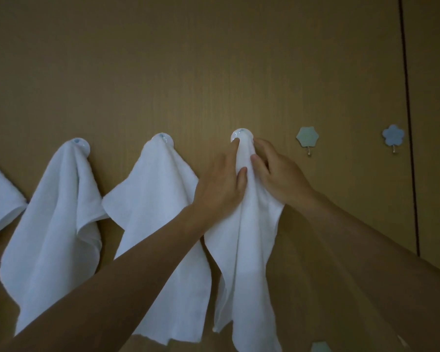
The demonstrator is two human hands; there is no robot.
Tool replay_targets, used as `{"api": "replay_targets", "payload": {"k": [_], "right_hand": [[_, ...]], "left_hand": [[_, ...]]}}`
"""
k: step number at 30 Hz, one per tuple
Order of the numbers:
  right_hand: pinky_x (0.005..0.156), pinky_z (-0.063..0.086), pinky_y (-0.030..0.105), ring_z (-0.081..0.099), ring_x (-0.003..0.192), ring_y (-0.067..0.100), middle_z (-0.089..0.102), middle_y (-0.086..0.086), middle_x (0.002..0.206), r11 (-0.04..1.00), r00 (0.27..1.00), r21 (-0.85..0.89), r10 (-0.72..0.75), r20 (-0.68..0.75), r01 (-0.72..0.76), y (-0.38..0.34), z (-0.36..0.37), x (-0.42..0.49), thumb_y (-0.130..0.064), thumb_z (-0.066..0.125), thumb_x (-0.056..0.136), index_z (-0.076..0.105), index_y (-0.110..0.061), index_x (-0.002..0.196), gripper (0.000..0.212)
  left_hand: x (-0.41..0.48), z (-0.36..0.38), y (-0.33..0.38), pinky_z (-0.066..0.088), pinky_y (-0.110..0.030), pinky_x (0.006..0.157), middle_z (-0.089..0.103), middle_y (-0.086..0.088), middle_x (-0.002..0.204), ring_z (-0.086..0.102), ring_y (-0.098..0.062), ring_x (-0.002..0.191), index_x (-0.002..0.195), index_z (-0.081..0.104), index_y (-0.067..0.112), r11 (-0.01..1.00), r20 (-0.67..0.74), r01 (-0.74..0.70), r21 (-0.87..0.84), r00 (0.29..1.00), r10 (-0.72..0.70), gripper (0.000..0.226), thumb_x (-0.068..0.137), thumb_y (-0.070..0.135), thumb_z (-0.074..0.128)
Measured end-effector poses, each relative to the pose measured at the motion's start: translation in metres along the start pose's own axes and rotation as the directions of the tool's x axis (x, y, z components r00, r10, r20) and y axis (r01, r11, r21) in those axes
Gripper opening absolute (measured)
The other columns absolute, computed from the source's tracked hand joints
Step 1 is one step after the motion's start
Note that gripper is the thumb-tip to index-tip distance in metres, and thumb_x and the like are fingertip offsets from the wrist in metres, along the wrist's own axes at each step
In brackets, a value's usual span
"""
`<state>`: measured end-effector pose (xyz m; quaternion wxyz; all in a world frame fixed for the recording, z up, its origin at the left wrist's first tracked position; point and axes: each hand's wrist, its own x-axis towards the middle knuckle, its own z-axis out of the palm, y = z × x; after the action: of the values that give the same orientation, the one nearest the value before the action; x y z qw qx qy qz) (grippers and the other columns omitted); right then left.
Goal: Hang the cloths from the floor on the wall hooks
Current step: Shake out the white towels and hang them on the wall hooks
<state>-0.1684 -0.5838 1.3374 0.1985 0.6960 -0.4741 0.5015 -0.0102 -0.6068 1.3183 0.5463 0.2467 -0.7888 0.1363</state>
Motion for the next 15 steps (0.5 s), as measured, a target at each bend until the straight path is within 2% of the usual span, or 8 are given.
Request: {"api": "replay_targets", "payload": {"k": [3,6,11,15], "right_hand": [[0.087,0.049,0.048,0.060,0.099,0.011,0.061,-0.011,0.117,0.999,1.000,-0.036,-0.025,-0.015,0.025,0.004,0.004,-0.007,-0.057,0.029,0.093,0.033,-0.036,0.143,0.055],[0.096,0.044,0.048,0.052,0.117,0.013,0.052,-0.009,0.134,0.996,0.999,-0.084,-0.022,-0.030,0.020,0.006,0.008,-0.013,-0.060,0.030,0.093,0.026,-0.037,0.148,0.060],[0.107,0.036,0.047,0.041,0.131,0.016,0.043,-0.005,0.146,0.991,0.998,-0.132,-0.003,-0.059,-0.005,0.006,0.009,-0.022,-0.056,0.035,0.096,0.021,-0.034,0.152,0.061],[0.111,0.033,0.047,0.035,0.137,0.013,0.037,-0.008,0.151,0.985,0.998,-0.174,0.002,-0.058,-0.012,0.007,0.007,-0.025,-0.060,0.032,0.095,0.020,-0.034,0.152,0.064]], "left_hand": [[-0.003,-0.001,-0.003,0.037,-0.025,0.089,0.039,-0.010,0.146,0.044,-0.021,0.124,0.152,0.022,0.014,0.992,-0.035,-0.039,0.117,0.998,0.043,0.066,0.095,0.047,0.026],[-0.001,-0.001,-0.009,0.038,-0.037,0.100,0.037,-0.012,0.148,0.042,-0.025,0.127,0.151,0.025,0.014,0.986,-0.053,-0.054,0.159,0.997,0.064,0.070,0.091,0.051,0.023],[0.005,-0.004,-0.014,0.038,-0.045,0.105,0.037,-0.013,0.149,0.039,-0.027,0.132,0.150,0.027,0.012,0.981,-0.048,-0.107,0.165,0.992,0.116,0.069,0.093,0.051,0.026],[0.008,-0.006,-0.015,0.034,-0.044,0.109,0.033,-0.012,0.151,0.034,-0.027,0.136,0.150,0.026,0.014,0.979,-0.029,-0.125,0.160,0.991,0.131,0.071,0.092,0.054,0.025]]}}
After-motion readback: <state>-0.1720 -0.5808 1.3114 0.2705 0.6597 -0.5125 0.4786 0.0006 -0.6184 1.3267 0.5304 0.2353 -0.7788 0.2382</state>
